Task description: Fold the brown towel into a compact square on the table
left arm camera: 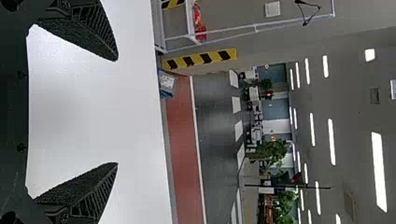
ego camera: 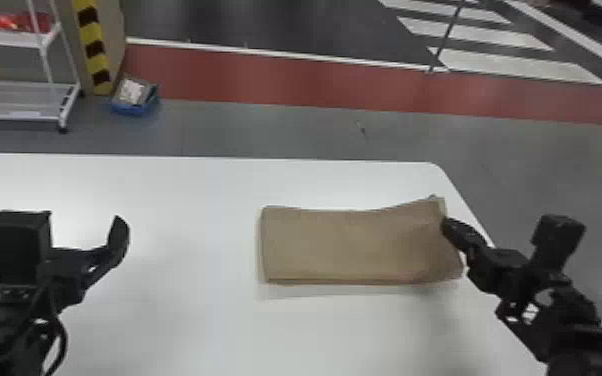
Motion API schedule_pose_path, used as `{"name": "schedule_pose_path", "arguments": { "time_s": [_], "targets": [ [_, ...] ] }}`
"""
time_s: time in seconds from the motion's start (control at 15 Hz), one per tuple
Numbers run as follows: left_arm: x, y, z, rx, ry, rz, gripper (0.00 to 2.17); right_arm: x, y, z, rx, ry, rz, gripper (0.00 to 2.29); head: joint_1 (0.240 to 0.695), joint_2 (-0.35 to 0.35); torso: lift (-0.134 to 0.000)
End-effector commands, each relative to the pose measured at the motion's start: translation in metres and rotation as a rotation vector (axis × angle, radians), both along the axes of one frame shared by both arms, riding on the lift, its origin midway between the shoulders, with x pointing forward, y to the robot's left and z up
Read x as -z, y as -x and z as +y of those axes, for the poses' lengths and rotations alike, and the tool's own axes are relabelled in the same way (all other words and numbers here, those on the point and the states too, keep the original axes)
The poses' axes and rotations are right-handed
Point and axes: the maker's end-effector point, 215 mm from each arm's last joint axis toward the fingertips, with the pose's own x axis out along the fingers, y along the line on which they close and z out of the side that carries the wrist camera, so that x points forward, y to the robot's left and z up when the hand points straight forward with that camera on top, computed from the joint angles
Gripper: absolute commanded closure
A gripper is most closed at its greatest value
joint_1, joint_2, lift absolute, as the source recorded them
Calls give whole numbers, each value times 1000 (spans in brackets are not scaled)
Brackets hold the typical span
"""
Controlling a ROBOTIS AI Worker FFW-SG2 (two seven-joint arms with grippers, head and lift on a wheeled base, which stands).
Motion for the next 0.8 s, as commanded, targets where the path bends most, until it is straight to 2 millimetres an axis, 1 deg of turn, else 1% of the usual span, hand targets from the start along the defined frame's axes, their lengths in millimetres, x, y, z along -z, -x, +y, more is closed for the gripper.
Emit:
{"name": "schedule_pose_path", "arguments": {
  "time_s": [0.0,0.07,0.13,0.2,0.27,0.33,0.47,0.53,0.6,0.67,0.73],
  "targets": [
    [0,0,-1,1,1,-2,80,-22,-2,1,-2,-14,-20,1447,695,-229,-125],
    [2,2,1,-2,-1,4,80,-29,-1,0,-5,-29,-24,1447,695,-225,-125],
    [4,2,3,-3,-3,8,80,-41,1,-1,-4,-20,-41,1447,695,-224,-125],
    [5,3,3,-3,-3,9,80,-37,7,-6,4,-15,-29,1447,695,-226,-125],
    [5,4,3,-4,-2,9,80,-30,12,-13,17,-16,-17,1447,695,-227,-125],
    [5,5,2,-4,-2,11,80,-14,16,-20,29,-28,3,1447,695,-229,-125],
    [3,6,0,0,0,7,80,7,17,-37,60,-14,31,1447,695,-245,-125],
    [5,6,-1,2,1,9,80,16,17,-40,65,-24,44,1447,695,-253,-125],
    [5,7,-2,3,1,11,80,14,16,-34,49,-42,36,1447,695,-262,-125],
    [5,7,-2,3,1,11,80,6,16,-27,39,-45,20,1447,695,-267,-125],
    [3,7,-2,1,2,5,80,-7,15,-21,28,-46,0,1447,695,-268,-125]
  ]
}}
